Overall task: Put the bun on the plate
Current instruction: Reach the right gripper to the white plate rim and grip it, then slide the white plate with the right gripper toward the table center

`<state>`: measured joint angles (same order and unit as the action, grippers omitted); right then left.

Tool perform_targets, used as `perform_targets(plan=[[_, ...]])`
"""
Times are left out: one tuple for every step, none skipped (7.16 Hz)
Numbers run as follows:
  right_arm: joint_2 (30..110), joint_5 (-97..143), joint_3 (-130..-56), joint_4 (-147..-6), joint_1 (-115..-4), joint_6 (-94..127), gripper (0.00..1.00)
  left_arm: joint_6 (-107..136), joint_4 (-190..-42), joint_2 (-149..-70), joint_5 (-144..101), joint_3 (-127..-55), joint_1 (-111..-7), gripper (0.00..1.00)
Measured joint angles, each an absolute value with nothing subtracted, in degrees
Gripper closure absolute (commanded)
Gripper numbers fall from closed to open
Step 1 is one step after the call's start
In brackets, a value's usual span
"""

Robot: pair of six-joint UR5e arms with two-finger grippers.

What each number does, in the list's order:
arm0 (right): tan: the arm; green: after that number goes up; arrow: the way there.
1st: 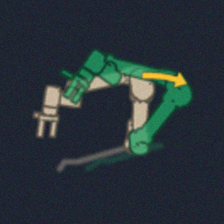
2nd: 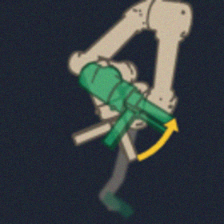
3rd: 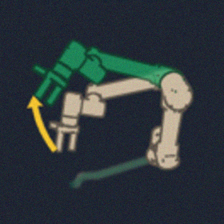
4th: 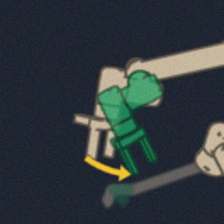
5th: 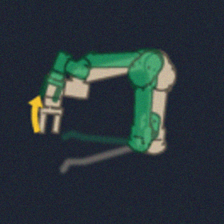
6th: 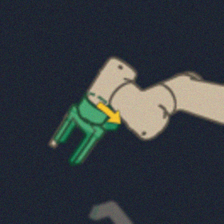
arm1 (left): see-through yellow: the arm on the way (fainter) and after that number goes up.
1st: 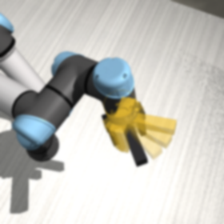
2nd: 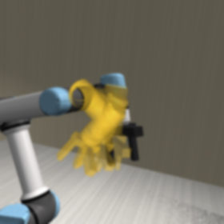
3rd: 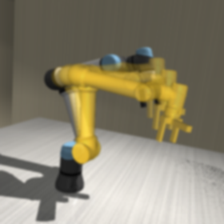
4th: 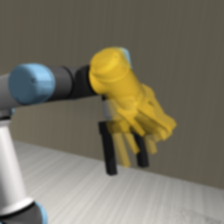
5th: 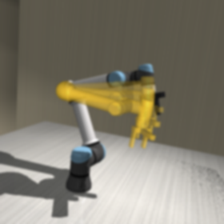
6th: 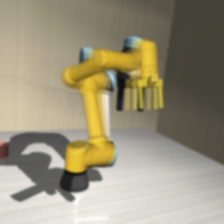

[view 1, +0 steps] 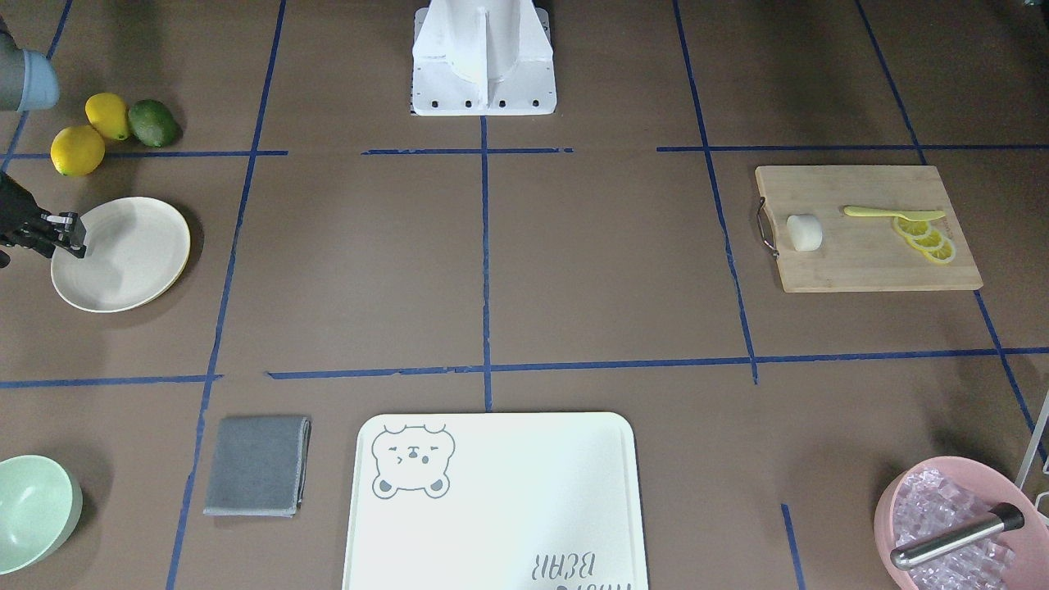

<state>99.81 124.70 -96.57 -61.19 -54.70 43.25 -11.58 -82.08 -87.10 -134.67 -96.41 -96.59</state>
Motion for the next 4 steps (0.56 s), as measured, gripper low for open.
perform_targets(plan=[[99.75,124.76,-96.68,-61.18,-54.59,43.3,1.0,-11.54,-82.07,-87.14,-134.69,-96.57,-96.59,0.0],[99.85,125.26,-97.12,-61.16,-54.67,43.37,1.0,-11.53,-82.05,-87.2,-134.69,-96.74,-96.59,0.0],[100.15,126.8,-98.14,-61.12,-55.15,43.44,1.0,-11.5,-82.05,-87.27,-134.71,-96.86,-96.59,0.0],[100.44,129.14,-99.59,-61.11,-56.61,43.57,1.0,-11.46,-82.03,-87.32,-134.73,-97.0,-96.59,0.0]])
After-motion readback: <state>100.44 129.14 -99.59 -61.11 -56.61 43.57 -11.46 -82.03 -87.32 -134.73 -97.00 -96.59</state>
